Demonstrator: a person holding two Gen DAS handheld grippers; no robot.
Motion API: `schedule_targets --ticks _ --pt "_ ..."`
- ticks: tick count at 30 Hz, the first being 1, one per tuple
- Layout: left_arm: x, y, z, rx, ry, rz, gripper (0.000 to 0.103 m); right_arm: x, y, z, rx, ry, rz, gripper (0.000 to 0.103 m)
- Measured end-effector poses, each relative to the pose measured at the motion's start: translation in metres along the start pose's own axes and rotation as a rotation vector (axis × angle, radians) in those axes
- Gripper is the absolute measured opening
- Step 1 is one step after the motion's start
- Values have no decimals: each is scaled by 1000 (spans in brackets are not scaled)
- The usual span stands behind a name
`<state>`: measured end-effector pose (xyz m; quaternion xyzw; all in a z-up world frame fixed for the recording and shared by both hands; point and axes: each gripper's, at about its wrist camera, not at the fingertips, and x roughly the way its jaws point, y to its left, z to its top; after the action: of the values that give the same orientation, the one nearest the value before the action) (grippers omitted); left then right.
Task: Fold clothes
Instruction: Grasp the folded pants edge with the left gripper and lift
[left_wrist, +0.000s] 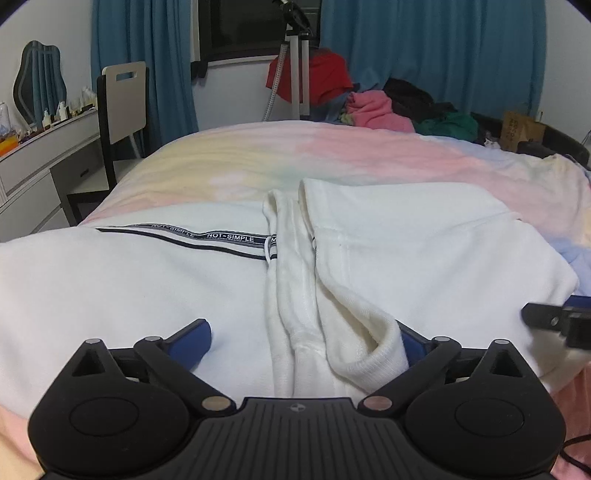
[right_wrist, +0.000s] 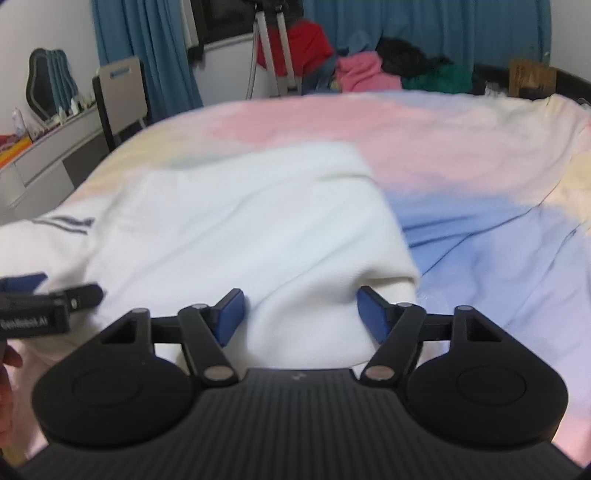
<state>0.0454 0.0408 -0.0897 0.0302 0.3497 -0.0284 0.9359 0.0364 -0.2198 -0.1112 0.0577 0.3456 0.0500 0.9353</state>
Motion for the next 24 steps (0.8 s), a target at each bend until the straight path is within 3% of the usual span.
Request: schedule_targets --ticks 3,7,13,17,19,24 --pt "-9 13 6 -64 16 -21 101 5 2 0 3 2 1 76" --pt "-29 35 14 -232 41 -76 100 12 0 11 17 3 9 76" --pt "-70 83 13 -468 14 -30 100 8 3 14 2 3 18 76" --pt "-85 135 3 -734 49 9 101 9 7 15 10 3 19 76" --pt "-77 157 -3 -854 95 28 101 9 8 16 16 0 25 76" --pt "-37 210 -16 -1107 214 -27 98 9 13 17 7 -14 39 77"
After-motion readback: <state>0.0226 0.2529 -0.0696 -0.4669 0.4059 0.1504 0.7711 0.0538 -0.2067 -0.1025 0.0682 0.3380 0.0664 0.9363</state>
